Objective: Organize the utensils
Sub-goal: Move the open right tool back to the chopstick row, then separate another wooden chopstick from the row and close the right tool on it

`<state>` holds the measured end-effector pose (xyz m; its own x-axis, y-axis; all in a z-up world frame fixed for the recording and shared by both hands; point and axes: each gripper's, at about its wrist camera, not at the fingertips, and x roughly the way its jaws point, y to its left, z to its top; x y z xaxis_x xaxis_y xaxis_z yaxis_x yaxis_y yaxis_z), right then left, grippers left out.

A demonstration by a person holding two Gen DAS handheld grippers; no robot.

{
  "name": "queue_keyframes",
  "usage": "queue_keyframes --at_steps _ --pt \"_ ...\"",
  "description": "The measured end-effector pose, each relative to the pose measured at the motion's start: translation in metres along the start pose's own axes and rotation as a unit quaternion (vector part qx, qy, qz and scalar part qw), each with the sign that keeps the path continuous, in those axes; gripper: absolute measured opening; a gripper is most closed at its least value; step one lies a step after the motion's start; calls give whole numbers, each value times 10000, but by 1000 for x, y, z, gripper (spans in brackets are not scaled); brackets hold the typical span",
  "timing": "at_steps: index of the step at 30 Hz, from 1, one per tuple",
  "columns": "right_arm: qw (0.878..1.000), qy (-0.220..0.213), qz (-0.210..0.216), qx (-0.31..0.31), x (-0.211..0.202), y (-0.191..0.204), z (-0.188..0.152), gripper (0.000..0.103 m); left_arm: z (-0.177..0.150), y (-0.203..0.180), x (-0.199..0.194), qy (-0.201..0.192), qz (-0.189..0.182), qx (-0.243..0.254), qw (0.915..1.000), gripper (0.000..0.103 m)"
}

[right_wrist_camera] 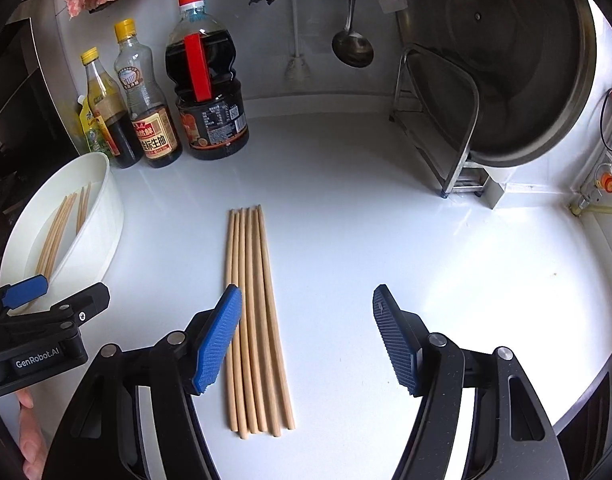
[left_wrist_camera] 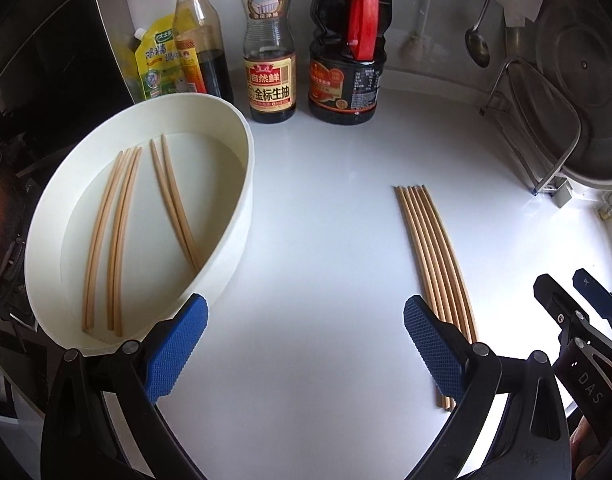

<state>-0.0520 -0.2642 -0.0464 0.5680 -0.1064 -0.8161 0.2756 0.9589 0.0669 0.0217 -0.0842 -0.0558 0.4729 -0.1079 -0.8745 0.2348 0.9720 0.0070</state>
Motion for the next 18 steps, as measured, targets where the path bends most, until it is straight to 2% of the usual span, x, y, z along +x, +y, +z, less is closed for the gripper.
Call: queue_keyframes --at_steps 10,18 --pt "9994 338 65 -42 36 -12 -16 65 -15 -20 30 279 127 118 9995 97" --pt "9984 517 172 -171 57 -9 -18 65 -23 -21 46 450 266 82 9986 97"
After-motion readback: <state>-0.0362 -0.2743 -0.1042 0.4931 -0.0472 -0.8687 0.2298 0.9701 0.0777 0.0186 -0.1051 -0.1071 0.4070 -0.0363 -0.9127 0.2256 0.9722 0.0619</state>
